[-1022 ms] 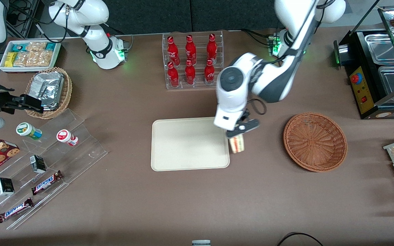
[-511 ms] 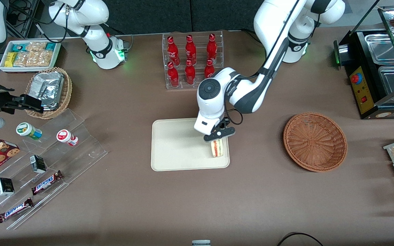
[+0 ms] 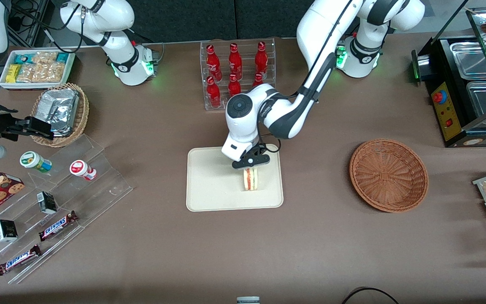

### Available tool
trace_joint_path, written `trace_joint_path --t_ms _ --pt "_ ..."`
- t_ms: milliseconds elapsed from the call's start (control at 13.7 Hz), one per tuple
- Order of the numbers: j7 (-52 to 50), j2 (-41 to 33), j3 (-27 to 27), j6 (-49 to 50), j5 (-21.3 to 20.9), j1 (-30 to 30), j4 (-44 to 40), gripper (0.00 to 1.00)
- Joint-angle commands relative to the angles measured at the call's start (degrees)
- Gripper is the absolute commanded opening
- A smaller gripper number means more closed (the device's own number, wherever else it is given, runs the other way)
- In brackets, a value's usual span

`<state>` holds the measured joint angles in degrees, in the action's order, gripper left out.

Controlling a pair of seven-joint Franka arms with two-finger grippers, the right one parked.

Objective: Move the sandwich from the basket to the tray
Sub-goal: 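Lower the sandwich onto the cream tray with the left gripper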

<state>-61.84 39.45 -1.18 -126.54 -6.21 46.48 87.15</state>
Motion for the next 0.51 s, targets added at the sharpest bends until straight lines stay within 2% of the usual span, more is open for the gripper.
trace_joint_path --t_ms 0,219,292,365,438 --pt "0.6 2.7 0.8 -1.3 -0.6 0.6 -4.0 0.19" --pt "0.6 3.4 0.7 -1.4 -0.6 0.6 -4.4 0.2" --pt "0.7 3.4 0.8 -1.3 -0.6 0.6 -4.4 0.27" --pt "0.7 3.4 0.8 -1.3 -0.6 0.5 -4.4 0.66" --pt "0.7 3.4 0.8 -1.3 -0.7 0.6 -4.4 0.79"
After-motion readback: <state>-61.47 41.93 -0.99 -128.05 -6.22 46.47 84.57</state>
